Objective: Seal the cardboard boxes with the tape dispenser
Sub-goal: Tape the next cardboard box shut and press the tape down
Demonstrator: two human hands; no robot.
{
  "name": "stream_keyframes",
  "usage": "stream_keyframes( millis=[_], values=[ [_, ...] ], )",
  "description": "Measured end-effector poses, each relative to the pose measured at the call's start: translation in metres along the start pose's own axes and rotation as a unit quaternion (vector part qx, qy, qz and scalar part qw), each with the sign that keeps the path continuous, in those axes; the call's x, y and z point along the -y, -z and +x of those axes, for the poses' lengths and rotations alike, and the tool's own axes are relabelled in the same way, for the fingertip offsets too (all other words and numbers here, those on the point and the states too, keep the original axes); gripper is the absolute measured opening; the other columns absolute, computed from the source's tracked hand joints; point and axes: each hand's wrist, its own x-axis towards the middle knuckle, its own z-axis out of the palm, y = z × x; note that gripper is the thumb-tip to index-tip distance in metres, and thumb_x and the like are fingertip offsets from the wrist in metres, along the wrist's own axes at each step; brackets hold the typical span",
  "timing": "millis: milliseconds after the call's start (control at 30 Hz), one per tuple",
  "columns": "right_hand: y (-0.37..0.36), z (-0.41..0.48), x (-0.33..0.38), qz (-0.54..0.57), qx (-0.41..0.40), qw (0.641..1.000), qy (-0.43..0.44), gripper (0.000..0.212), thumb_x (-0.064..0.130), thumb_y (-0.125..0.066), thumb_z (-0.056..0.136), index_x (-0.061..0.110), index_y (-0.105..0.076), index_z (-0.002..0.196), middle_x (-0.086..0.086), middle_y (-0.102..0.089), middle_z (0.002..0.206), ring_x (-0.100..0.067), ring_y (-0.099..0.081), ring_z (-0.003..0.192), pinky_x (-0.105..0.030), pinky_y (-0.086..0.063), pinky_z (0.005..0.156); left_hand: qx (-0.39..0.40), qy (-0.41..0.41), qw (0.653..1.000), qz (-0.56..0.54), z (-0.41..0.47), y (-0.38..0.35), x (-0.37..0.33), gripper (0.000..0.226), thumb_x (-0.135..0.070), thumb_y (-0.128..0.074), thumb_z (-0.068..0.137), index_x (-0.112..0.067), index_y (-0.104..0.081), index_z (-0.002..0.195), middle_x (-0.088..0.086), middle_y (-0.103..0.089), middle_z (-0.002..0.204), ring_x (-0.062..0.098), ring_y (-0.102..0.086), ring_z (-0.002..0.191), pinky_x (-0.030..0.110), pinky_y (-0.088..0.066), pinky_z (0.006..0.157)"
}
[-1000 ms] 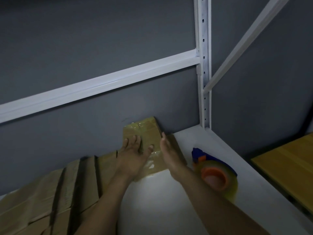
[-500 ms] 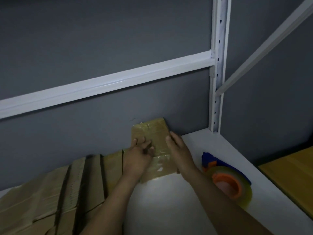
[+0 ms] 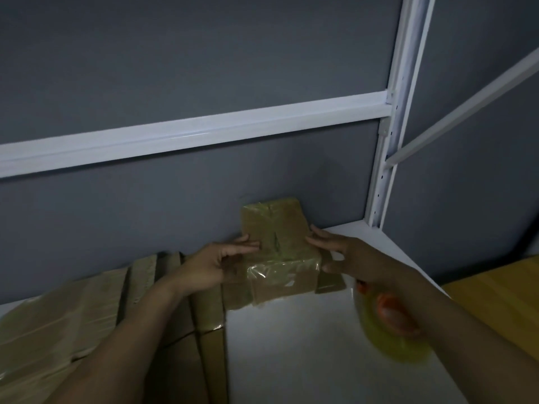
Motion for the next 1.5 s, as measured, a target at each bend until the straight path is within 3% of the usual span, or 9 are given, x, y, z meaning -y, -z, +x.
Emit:
stream_keyframes(
  millis=[167, 333, 433, 600, 800, 967, 1100, 1367, 1500],
  values=[
    [-0.014, 0.007, -0.002, -0.101, -0.094, 0.989, 0.054, 0.074, 0.012, -0.076, 0.078, 0.023, -0.032, 0.137, 0.015, -0.027, 0.144, -0.006, -0.023, 0.139, -0.004, -0.012, 0.109, -0.052, -0.053, 0.997, 0.030, 0.008, -0.008, 0.016, 0.053, -0.009, -0.082, 0.072, -0.035, -0.063, 0.114, -0.052, -0.048, 0.114, -0.022, -0.032, 0.126, 0.001, -0.021, 0.105],
    [-0.031, 0.006, -0.007, -0.164, -0.168, 0.970, 0.065, 0.079, 0.032, -0.076, 0.077, 0.018, -0.033, 0.142, 0.010, -0.028, 0.146, -0.011, -0.030, 0.136, -0.037, -0.028, 0.115, -0.201, -0.147, 0.955, 0.161, 0.011, -0.035, 0.021, 0.048, -0.036, -0.082, 0.062, -0.017, -0.070, 0.104, -0.034, -0.056, 0.120, -0.013, -0.043, 0.118, 0.012, -0.037, 0.098],
    [-0.028, 0.005, 0.006, -0.175, -0.050, 0.983, -0.015, 0.095, 0.048, -0.076, 0.073, 0.027, -0.022, 0.148, 0.021, -0.013, 0.144, 0.002, -0.017, 0.131, -0.016, -0.018, 0.110, -0.217, -0.136, 0.943, 0.211, 0.009, -0.045, 0.019, 0.064, -0.058, -0.073, 0.059, -0.018, -0.066, 0.109, -0.018, -0.057, 0.124, -0.006, -0.040, 0.112, 0.011, -0.034, 0.095],
    [-0.029, 0.027, 0.015, -0.209, -0.145, 0.967, 0.030, 0.062, 0.071, -0.039, 0.085, 0.024, -0.055, 0.122, 0.012, -0.039, 0.119, -0.011, -0.047, 0.108, -0.004, -0.028, 0.080, -0.197, -0.056, 0.957, 0.205, 0.016, -0.056, 0.004, 0.085, -0.083, -0.025, 0.080, -0.028, -0.049, 0.140, -0.024, -0.039, 0.132, 0.001, -0.026, 0.110, 0.008, -0.019, 0.099],
    [-0.062, 0.037, -0.004, -0.196, -0.230, 0.947, 0.105, 0.073, 0.063, -0.028, 0.093, 0.006, -0.064, 0.120, -0.009, -0.056, 0.130, -0.016, -0.043, 0.120, -0.019, -0.034, 0.104, -0.262, -0.063, 0.933, 0.240, 0.020, -0.072, 0.008, 0.073, -0.076, -0.042, 0.083, -0.023, -0.060, 0.131, -0.015, -0.056, 0.127, 0.006, -0.037, 0.106, 0.012, -0.030, 0.096],
    [-0.048, 0.037, -0.028, -0.227, -0.153, 0.946, 0.172, 0.062, 0.049, -0.054, 0.084, 0.012, -0.053, 0.132, -0.002, -0.050, 0.140, -0.013, -0.035, 0.134, -0.032, -0.036, 0.107, -0.262, -0.066, 0.939, 0.212, 0.021, -0.069, 0.010, 0.065, -0.071, -0.052, 0.082, -0.025, -0.063, 0.127, -0.017, -0.055, 0.133, 0.003, -0.039, 0.118, 0.013, -0.030, 0.105],
    [-0.033, 0.029, -0.034, -0.130, -0.070, 0.974, 0.170, 0.051, 0.028, -0.057, 0.095, 0.037, -0.033, 0.139, 0.027, -0.022, 0.149, 0.015, -0.008, 0.138, -0.009, -0.012, 0.111, -0.202, -0.063, 0.956, 0.205, 0.010, -0.057, 0.010, 0.061, -0.057, -0.060, 0.083, -0.027, -0.055, 0.136, -0.017, -0.044, 0.145, 0.005, -0.031, 0.137, 0.011, -0.018, 0.112],
    [-0.051, 0.033, -0.004, -0.221, -0.202, 0.939, 0.170, 0.052, 0.063, -0.051, 0.074, 0.018, -0.064, 0.098, 0.005, -0.063, 0.105, -0.012, -0.050, 0.102, -0.022, -0.047, 0.078, -0.278, -0.012, 0.925, 0.259, 0.014, -0.079, -0.004, 0.075, -0.077, -0.048, 0.079, -0.020, -0.065, 0.125, -0.016, -0.050, 0.137, 0.006, -0.037, 0.130, 0.011, -0.023, 0.109],
    [-0.036, 0.030, -0.021, -0.106, -0.150, 0.968, 0.173, 0.041, 0.041, -0.060, 0.086, 0.020, -0.063, 0.122, 0.016, -0.052, 0.130, 0.007, -0.036, 0.123, -0.018, -0.034, 0.105, -0.189, -0.012, 0.957, 0.221, 0.010, -0.055, -0.004, 0.060, -0.069, -0.053, 0.084, -0.030, -0.060, 0.129, -0.015, -0.050, 0.141, 0.004, -0.037, 0.135, 0.019, -0.027, 0.112]
  ],
)
